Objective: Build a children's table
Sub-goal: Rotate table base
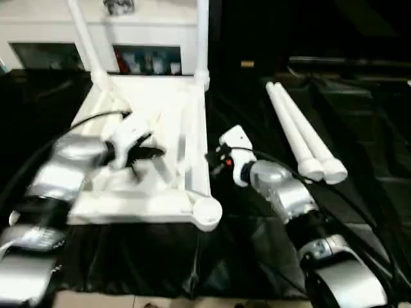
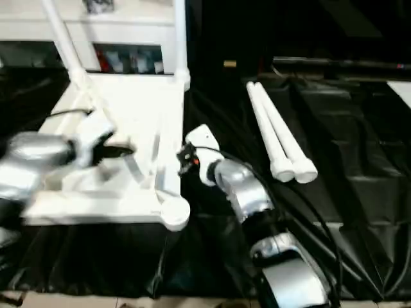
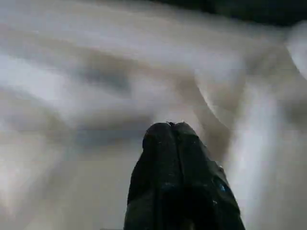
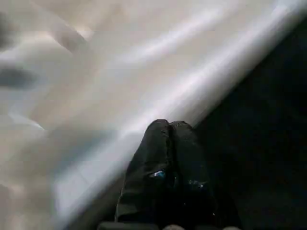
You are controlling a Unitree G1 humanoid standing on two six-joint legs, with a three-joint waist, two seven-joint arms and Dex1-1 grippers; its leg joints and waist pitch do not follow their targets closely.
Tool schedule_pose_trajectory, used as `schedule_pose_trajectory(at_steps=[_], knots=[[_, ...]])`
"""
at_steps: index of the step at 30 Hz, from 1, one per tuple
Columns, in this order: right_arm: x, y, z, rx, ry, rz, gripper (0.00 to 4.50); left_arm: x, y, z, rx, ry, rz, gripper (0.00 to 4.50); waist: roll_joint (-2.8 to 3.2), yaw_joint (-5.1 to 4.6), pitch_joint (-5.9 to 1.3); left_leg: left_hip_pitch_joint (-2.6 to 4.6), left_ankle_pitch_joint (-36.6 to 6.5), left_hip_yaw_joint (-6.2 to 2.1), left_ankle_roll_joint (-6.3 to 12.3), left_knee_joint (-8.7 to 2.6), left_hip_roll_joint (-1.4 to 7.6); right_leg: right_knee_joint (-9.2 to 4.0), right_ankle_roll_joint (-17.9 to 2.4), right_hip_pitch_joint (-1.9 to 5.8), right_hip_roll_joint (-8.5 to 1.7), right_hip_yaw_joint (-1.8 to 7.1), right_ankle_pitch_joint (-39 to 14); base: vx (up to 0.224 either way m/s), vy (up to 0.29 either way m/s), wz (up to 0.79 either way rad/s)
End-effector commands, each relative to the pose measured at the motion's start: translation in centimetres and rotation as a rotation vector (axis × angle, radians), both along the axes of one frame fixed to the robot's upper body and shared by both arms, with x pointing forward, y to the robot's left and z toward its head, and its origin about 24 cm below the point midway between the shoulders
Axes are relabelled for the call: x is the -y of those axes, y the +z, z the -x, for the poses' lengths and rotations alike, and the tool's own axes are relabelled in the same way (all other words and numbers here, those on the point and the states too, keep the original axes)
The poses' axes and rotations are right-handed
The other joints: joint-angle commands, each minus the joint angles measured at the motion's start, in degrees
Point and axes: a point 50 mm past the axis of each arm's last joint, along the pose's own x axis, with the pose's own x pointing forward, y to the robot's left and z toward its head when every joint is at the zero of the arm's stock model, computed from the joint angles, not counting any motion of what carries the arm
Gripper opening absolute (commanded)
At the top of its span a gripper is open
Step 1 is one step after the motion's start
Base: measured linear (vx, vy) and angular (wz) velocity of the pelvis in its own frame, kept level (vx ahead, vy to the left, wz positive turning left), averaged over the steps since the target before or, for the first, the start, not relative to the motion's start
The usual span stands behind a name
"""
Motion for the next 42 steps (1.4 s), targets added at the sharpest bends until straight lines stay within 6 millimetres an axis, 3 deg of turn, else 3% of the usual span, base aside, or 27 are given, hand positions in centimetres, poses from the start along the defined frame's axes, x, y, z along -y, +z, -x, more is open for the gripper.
schedule_pose_trajectory(at_steps=[1, 4, 5, 7, 15, 25, 28, 29, 31, 33, 36, 42], knots=[[0.2, -0.2, -0.4, -0.007, -0.042, 0.019, 0.02, 0.2, -0.2, 0.7, -0.055, -0.062, -0.026, 0.00, 1.21, 0.22, -4.04, 1.39, -12.2, 0.18, -0.59, -4.01, 0.89, -3.04, -16.3, 2.78, -2.38, 2.34, -5.3, 0.000, 0.000, 0.00], [0.4, -0.3, -0.8, -0.009, -0.095, 0.047, 0.02, 0.2, -0.9, 1.6, -0.114, -0.097, -0.060, 0.00, 1.22, 0.38, -3.92, 1.38, -13.1, 0.17, -1.43, -4.17, 0.96, -3.05, -15.9, 2.75, -2.37, 2.36, -6.5, 0.000, 0.000, 0.00], [0.3, -0.4, -0.9, -0.009, -0.104, 0.047, 0.02, 0.3, -1.2, 1.7, -0.126, -0.100, -0.068, 0.00, 0.89, 0.44, -3.78, 1.33, -14.0, 0.13, -1.74, -4.30, 0.94, -3.14, -15.5, 2.80, -2.39, 2.39, -7.4, 0.000, 0.000, 0.00], [0.1, -0.4, -0.9, -0.017, -0.103, 0.038, 0.02, 0.6, -1.6, 2.0, -0.140, -0.110, -0.074, 0.00, 1.00, 0.46, -3.73, 1.30, -14.2, 0.07, -1.89, -4.32, 0.96, -3.14, -15.0, 2.82, -2.49, 2.44, -8.2, 0.000, 0.000, 0.00], [-2.7, -0.5, -0.7, -0.032, -0.026, 0.008, 0.02, 3.3, -2.8, 2.1, -0.147, -0.150, -0.060, 0.00, 0.79, 0.26, -3.90, 1.20, -13.4, 0.06, -1.75, -4.20, 0.86, -3.05, -15.1, 2.96, -2.44, 2.46, -7.5, 0.000, 0.000, 0.00], [-4.5, -0.3, -0.7, -0.036, 0.011, -0.017, 0.02, 6.5, -3.0, 2.7, -0.142, -0.210, 0.010, 0.00, 0.72, -0.20, -3.95, 1.19, -12.7, 0.11, -0.60, -4.03, 0.78, -3.11, -15.5, 3.00, -2.31, 2.40, -7.4, 0.000, 0.000, 0.00], [-4.5, -0.2, -0.8, -0.031, 0.013, -0.021, 0.02, 6.5, -2.6, 2.7, -0.115, -0.208, 0.012, 0.00, 0.70, -0.17, -3.83, 1.20, -14.1, 0.08, -0.89, -4.11, 0.84, -3.28, -15.2, 2.90, -2.37, 2.42, -9.2, 0.000, 0.000, 0.00], [-4.2, -0.2, -0.9, -0.027, 0.011, -0.023, 0.02, 5.7, -1.9, 2.5, -0.103, -0.187, 0.016, 0.00, 0.48, -0.14, -3.86, 1.23, -14.2, 0.08, -0.89, -4.10, 0.85, -3.33, -14.9, 2.88, -2.41, 2.44, -9.7, 0.000, 0.000, 0.00], [-3.9, -0.1, -1.0, -0.025, 0.009, -0.024, 0.02, 4.9, -1.2, 2.5, -0.100, -0.175, 0.017, 0.00, 0.61, -0.10, -3.91, 1.19, -13.7, 0.06, -0.79, -4.07, 0.80, -3.23, -14.9, 2.89, -2.42, 2.44, -9.5, 0.000, 0.000, 0.00], [-3.5, -0.1, -1.1, -0.021, 0.007, -0.023, 0.02, 3.6, -0.4, 2.5, -0.105, -0.163, 0.015, 0.00, 0.46, -0.24, -4.03, 0.86, -12.1, 0.04, -0.38, -4.03, 0.83, -2.87, -15.4, 3.11, -2.40, 2.39, -7.3, 0.000, 0.000, 0.00], [-3.1, -0.2, -1.2, -0.017, 0.004, -0.021, 0.02, 3.0, 0.0, 3.0, -0.140, -0.181, 0.009, 0.00, 0.48, -0.44, -3.98, 0.92, -11.3, 0.06, -0.04, -3.99, 0.79, -2.79, -15.8, 3.07, -2.27, 2.37, -6.0, 0.000, 0.000, 0.00], [-2.3, 0.1, -1.5, -0.015, -0.012, -0.043, 0.02, 3.5, -0.1, 3.3, -0.157, -0.194, 0.013, 0.00, 0.53, 0.10, -3.92, 1.28, -11.6, 0.21, -0.46, -3.97, 0.88, -2.83, -15.9, 2.90, -2.22, 2.47, -6.5, 0.000, 0.000, 0.00]])
